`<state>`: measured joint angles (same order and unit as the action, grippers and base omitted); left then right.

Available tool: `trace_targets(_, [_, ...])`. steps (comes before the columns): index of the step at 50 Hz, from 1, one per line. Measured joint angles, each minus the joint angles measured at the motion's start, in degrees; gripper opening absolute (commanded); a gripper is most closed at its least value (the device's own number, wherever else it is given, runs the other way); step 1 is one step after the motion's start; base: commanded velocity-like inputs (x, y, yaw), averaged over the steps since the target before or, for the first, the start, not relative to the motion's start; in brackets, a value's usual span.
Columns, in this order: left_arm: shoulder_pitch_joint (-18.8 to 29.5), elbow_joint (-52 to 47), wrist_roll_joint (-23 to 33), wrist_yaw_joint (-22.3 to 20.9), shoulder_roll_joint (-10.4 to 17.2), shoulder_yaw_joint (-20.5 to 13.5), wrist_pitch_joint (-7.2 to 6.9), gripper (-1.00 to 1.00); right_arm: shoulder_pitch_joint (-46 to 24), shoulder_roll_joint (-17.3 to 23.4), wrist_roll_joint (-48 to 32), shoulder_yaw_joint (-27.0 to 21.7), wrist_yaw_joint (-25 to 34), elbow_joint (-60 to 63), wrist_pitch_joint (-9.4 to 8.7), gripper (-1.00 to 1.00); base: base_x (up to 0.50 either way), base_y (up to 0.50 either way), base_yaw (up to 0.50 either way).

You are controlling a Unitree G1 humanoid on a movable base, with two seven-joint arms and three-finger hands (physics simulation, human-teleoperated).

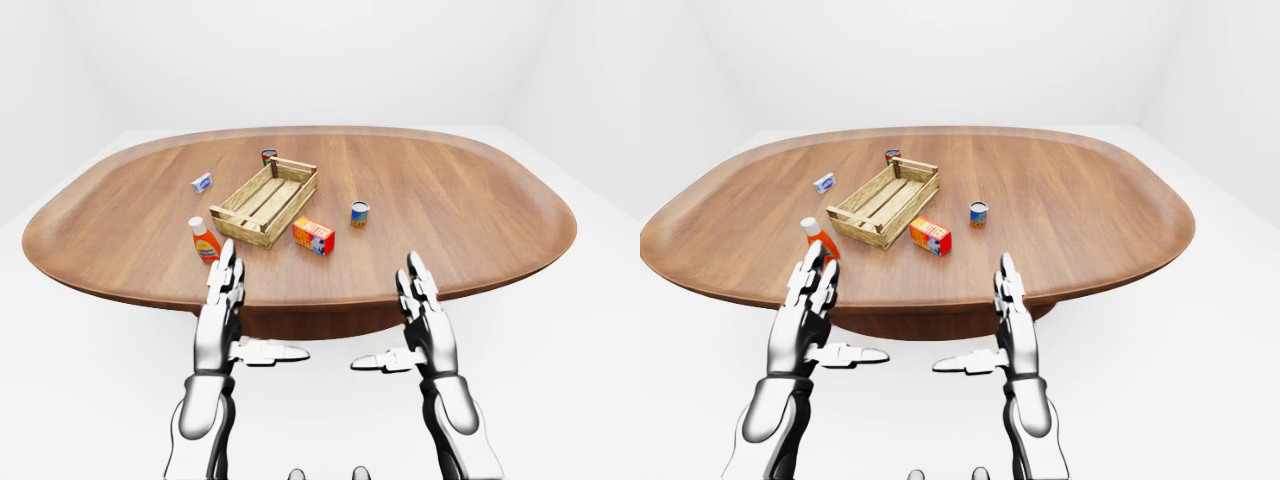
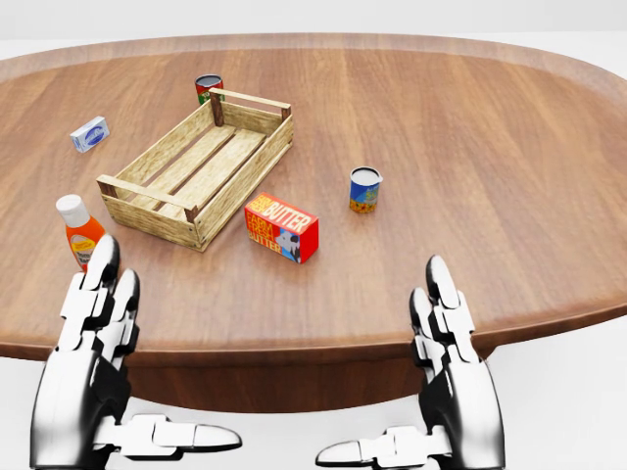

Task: Pick up the butter and put it in the tray.

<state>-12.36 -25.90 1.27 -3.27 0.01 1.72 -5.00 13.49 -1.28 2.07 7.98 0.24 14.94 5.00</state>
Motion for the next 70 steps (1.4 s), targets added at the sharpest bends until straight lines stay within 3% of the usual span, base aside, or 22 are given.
trace_targets(22, [-8.9,-18.9,-2.9,-4.3,-0.5,-2.7,0.0,1.0,14.2,7.1,-5.2,9.8,-6.9,21.9,0.0,1.0,0.0,0.0,0.0])
trace_targets(44, [-10.4,-22.2,-3.1,-5.7,-1.0,-3.8,0.0,1.0,15.5,9.1,-6.5,12.5,-8.4,23.5,0.0,1.0,0.0,0.38,0.0])
trace_targets(70, [-11.1,-23.1,-3.2,-6.2,-0.9,-4.2,0.0,1.0,14.6,8.4,-5.5,12.7,-9.0,22.5,0.0,1.0,0.0,0.42,0.0])
